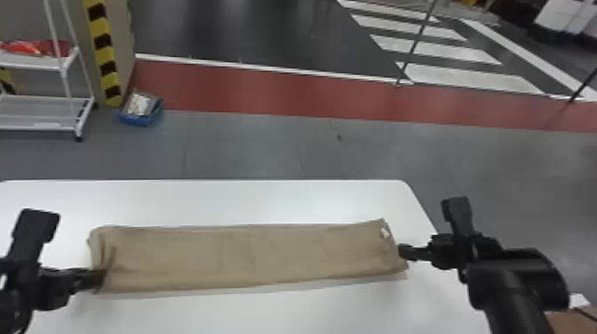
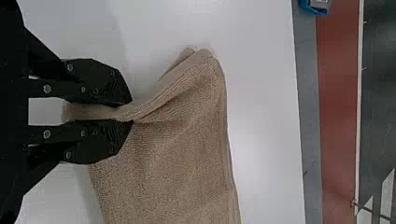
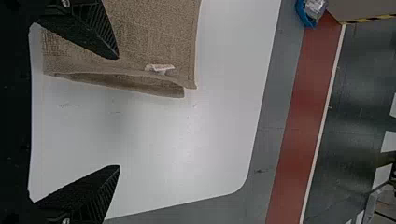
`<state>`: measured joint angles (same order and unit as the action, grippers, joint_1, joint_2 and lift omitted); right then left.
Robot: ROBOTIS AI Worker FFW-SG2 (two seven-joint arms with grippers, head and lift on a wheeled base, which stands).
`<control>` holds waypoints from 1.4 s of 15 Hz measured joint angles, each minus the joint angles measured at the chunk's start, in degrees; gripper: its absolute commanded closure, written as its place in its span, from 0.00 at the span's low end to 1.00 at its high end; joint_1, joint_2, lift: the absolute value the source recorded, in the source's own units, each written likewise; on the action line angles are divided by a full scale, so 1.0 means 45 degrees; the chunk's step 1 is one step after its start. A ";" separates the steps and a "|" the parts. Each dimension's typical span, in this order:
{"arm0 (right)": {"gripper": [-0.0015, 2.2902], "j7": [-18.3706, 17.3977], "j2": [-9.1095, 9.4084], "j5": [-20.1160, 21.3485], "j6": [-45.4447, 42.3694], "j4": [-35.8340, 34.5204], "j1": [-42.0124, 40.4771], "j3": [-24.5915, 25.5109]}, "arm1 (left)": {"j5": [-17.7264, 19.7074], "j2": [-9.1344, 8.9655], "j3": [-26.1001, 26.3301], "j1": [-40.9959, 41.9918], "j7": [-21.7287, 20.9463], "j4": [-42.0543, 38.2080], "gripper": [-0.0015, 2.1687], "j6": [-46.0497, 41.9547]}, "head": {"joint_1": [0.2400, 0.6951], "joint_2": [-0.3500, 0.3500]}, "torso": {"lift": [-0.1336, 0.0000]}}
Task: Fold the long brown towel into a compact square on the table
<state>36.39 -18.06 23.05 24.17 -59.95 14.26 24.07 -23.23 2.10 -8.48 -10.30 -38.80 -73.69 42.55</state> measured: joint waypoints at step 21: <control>0.02 0.0018 0.0046 -0.0104 -0.0029 -0.0211 -0.0574 0.0413 | 0.2284 -0.0467 0.6980 0.0313 0.3675 -0.7465 0.99 0.6589 | 1.00 0.00 | 1.00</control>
<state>36.47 -17.85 22.59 24.03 -60.90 11.68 25.93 -12.95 0.00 22.93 -8.89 -22.26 -107.29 72.20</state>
